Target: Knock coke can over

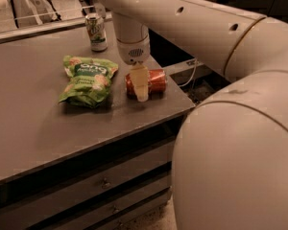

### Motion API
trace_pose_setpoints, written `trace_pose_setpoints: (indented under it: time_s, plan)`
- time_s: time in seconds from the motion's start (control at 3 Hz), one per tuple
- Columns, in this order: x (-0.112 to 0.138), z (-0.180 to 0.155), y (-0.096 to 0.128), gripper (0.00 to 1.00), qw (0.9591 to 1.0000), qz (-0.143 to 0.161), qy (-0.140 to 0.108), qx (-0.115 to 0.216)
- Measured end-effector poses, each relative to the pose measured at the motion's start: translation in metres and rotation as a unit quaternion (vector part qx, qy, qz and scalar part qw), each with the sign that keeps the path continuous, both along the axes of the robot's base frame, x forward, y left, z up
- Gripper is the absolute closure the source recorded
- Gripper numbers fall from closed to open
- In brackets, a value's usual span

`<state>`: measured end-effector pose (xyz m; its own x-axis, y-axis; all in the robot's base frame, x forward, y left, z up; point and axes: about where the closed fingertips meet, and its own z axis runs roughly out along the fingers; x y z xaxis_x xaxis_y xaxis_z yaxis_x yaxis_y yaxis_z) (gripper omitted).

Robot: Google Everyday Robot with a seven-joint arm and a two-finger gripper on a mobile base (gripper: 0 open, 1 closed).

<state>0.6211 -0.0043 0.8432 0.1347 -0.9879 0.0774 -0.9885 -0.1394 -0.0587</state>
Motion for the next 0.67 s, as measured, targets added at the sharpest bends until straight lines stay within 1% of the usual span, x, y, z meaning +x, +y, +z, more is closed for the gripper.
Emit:
trace_pose_setpoints:
  time_s: [0.33,0.67]
  plan:
    - [0.0,0.0,0.0,0.0,1.0,0.0,0.0,0.0]
    - [-0.003,0.008,-0.01,0.0,0.9994,0.007,-0.015,0.031]
